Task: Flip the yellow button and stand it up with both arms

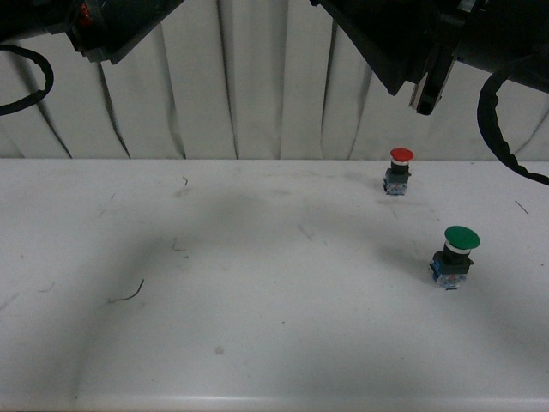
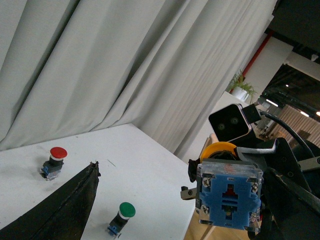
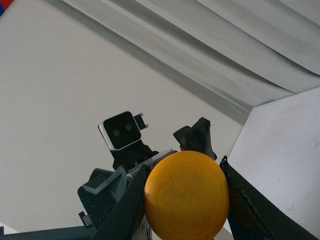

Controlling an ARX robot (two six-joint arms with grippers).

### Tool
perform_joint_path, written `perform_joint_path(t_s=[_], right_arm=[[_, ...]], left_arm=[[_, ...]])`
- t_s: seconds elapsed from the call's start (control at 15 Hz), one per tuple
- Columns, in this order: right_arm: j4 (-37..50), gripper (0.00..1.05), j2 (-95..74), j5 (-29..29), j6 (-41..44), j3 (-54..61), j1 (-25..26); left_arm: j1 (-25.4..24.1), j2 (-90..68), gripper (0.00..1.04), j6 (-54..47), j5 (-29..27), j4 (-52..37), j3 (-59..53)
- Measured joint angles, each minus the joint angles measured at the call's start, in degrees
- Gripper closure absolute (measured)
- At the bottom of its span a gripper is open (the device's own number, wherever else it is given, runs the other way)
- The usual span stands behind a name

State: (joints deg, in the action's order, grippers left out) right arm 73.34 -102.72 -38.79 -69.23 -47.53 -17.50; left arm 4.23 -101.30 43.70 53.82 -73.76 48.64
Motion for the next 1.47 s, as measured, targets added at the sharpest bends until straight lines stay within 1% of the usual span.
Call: perform_joint_path(t_s=[0.07,0.13,0.2,0.33,0.47,0.53,0.6,0.67,0.73,0.87,1.07,1.13,1.27,1.4,1.47], right_arm=[[-0.02,0.68,0.0,0.37,0.0,0.0,0.02],[0.07,0.68,0.0,0.24,0.0,0.0,0.35],[0.28,0.68,0.0,0.2,0.0,-0.02,0.76],[0.15,0.68,0.0,0.46,-0.02,-0.44,1.84],[0.22,0.68,-0.02,0.39,0.0,-0.87,2.14],[0.2,0.68,-0.44,0.52,-0.02,-1.36,3.08],[0.22,0.68,-0.46,0.85,-0.02,-1.92,3.28],[0.22,0.68,-0.46,0.87,-0.02,-1.92,3.3],[0.17,0.68,-0.46,0.94,-0.02,-1.92,3.28],[0.15,0.68,-0.46,0.92,-0.02,-1.92,3.28],[0.26,0.68,-0.46,0.87,0.0,-1.92,3.28],[0.28,0.68,-0.46,0.92,0.02,-1.92,3.28],[0.22,0.68,-0.46,0.92,0.09,-1.92,3.28],[0.11,0.68,-0.46,0.92,0.39,-1.92,3.28],[0.24,0.68,-0.46,0.92,0.74,-1.92,3.28]], left_arm=[[-0.48,-0.31,0.07,0.04,-0.09,0.0,0.57],[-2.27,-0.66,0.07,0.02,-2.21,1.53,1.9],[-4.87,-0.94,0.07,-0.2,-3.04,3.02,2.75],[-10.84,-0.85,0.07,-1.75,-2.47,6.67,2.93],[-14.49,1.16,0.07,-3.67,-1.33,9.55,2.51],[-22.05,10.88,0.07,-6.54,1.4,6.64,-3.54],[-26.67,27.69,0.11,-18.91,1.68,26.21,-12.46],[-23.85,38.75,0.27,-29.51,-17.49,39.36,-17.46],[-23.21,40.87,0.3,-31.61,-20.85,41.0,-18.84],[-21.42,45.31,0.41,-36.72,-29.14,42.95,-22.45],[-20.02,47.54,0.52,-39.5,-35.15,42.38,-25.31],[-19.28,48.28,0.58,-40.28,-37.27,42.21,-26.64],[-18.18,49.66,0.67,-41.29,-39.56,42.05,-28.98],[-15.52,53.46,0.89,-42.51,-42.4,42.01,-33.59],[-14.14,55.82,1.01,-42.69,-43.65,41.88,-35.34]])
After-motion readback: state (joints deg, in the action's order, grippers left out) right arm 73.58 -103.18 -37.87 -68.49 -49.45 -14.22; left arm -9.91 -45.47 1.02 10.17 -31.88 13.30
